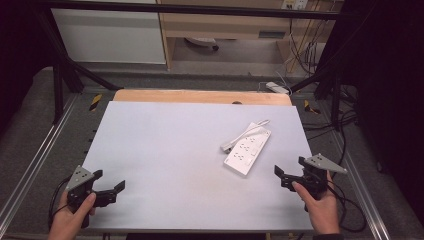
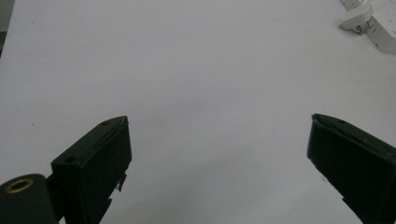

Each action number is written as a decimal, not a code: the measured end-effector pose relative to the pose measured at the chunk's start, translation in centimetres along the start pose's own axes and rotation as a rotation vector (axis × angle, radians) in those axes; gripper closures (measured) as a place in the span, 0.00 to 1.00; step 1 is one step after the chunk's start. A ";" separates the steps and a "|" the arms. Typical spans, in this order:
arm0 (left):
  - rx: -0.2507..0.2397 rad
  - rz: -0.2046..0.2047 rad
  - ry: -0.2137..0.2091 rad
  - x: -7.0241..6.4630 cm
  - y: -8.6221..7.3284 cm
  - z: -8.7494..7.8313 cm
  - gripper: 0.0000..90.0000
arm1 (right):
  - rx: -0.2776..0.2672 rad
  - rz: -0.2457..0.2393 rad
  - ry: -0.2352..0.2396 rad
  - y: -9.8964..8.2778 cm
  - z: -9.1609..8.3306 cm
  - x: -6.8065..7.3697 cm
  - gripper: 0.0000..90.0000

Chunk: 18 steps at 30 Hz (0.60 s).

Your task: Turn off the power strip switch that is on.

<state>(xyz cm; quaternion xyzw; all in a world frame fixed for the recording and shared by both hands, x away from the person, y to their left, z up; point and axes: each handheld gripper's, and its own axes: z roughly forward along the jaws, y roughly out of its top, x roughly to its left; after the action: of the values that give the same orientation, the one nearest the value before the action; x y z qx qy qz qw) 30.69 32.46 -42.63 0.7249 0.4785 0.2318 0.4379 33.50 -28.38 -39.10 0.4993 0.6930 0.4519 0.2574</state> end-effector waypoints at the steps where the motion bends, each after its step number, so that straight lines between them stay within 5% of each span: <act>1: 0.000 -0.002 -0.002 0.0 0.0 0.0 0.07 | 0.006 -0.003 -0.002 0.3 0.1 0.0 0.05; 18: 0.031 0.011 -0.002 -0.2 -0.2 0.4 0.07 | 0.030 0.013 0.017 3.8 1.8 -0.6 0.09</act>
<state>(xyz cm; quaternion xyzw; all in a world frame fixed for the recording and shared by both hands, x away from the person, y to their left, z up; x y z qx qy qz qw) 30.86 32.14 -42.99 0.7344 0.4776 0.2260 0.4260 36.99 -27.95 -36.61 0.5038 0.6985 0.4475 0.2411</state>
